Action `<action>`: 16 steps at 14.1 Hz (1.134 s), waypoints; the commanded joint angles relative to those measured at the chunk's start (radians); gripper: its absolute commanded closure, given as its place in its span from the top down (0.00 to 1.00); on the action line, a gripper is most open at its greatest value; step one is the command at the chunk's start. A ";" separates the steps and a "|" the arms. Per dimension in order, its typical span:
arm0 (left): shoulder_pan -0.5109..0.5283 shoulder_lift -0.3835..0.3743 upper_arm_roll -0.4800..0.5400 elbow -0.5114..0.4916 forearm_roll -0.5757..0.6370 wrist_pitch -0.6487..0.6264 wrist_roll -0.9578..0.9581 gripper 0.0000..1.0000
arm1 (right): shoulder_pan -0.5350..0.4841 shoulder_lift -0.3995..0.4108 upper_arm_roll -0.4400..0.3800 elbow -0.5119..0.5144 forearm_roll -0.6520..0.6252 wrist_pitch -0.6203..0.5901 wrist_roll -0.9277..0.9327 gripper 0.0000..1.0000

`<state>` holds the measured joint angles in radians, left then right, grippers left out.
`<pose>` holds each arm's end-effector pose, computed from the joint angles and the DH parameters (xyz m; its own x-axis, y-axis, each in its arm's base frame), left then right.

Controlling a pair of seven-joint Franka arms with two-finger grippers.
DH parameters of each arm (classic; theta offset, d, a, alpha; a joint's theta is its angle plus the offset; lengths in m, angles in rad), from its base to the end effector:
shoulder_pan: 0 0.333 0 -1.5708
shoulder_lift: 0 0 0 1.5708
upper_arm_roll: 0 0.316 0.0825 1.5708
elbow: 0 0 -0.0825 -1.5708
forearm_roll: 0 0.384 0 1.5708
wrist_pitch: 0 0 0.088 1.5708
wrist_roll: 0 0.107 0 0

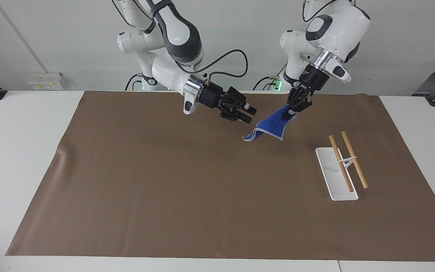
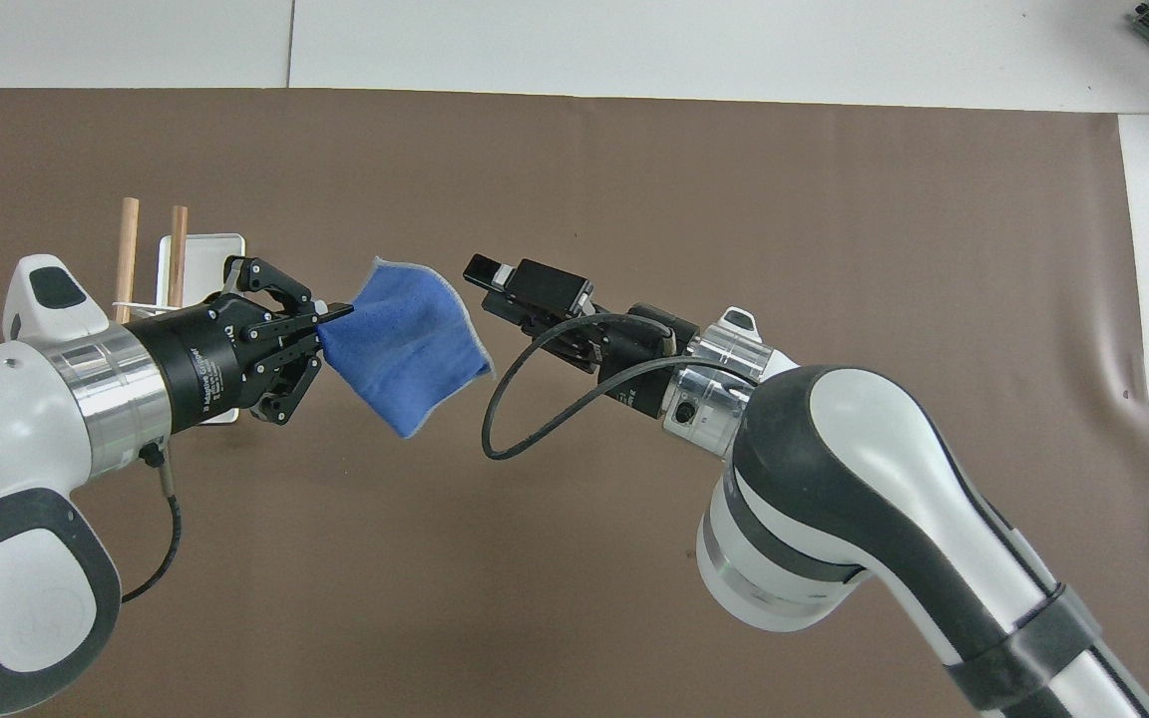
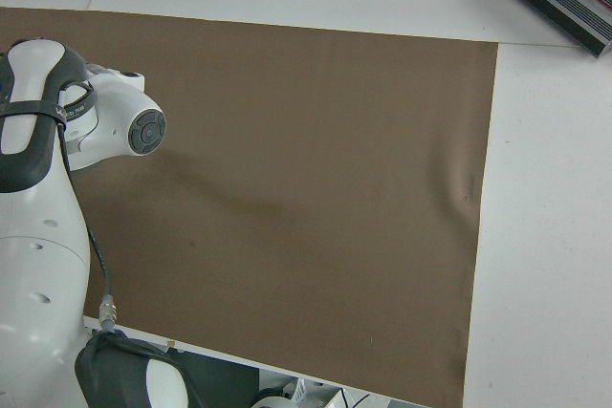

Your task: Right arm passes towel to left arm to hang

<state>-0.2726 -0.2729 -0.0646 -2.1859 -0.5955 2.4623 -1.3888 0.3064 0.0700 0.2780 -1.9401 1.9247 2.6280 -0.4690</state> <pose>0.4850 -0.1722 0.5626 0.2591 0.8637 -0.4324 0.8719 -0.0165 0.4894 0.5202 0.3129 0.4894 0.8734 -0.4830 -0.0621 -0.1527 -0.1505 -0.9768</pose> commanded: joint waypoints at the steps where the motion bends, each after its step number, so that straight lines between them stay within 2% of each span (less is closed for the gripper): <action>1: 0.041 -0.012 -0.004 -0.028 0.014 0.044 0.010 0.00 | -0.015 -0.016 0.004 -0.007 -0.109 0.073 -0.016 1.00; 5: 0.114 -0.014 -0.004 -0.054 0.014 0.098 0.008 0.00 | -0.032 0.004 0.003 -0.016 -0.321 0.188 0.030 1.00; 8: 0.165 -0.008 -0.006 -0.100 0.014 0.191 0.008 0.00 | -0.088 0.016 0.001 -0.017 -0.490 0.187 0.030 1.00; 10: 0.196 0.024 -0.006 -0.106 0.014 0.248 0.008 0.00 | -0.121 0.020 0.001 -0.023 -0.614 0.178 0.032 1.00; 12: 0.217 0.066 -0.006 -0.106 0.014 0.320 0.008 0.00 | -0.145 0.020 -0.002 -0.040 -0.819 0.170 0.030 1.00; 16: 0.280 0.119 -0.006 -0.106 0.013 0.402 0.002 0.00 | -0.239 0.024 -0.005 -0.036 -1.204 0.018 0.033 1.00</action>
<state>-0.0294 -0.1724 -0.0606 -2.2873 -0.5943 2.8224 -1.3841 0.1114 0.1006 0.2703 -1.9689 0.8733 2.7085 -0.4413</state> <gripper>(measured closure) 0.978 0.000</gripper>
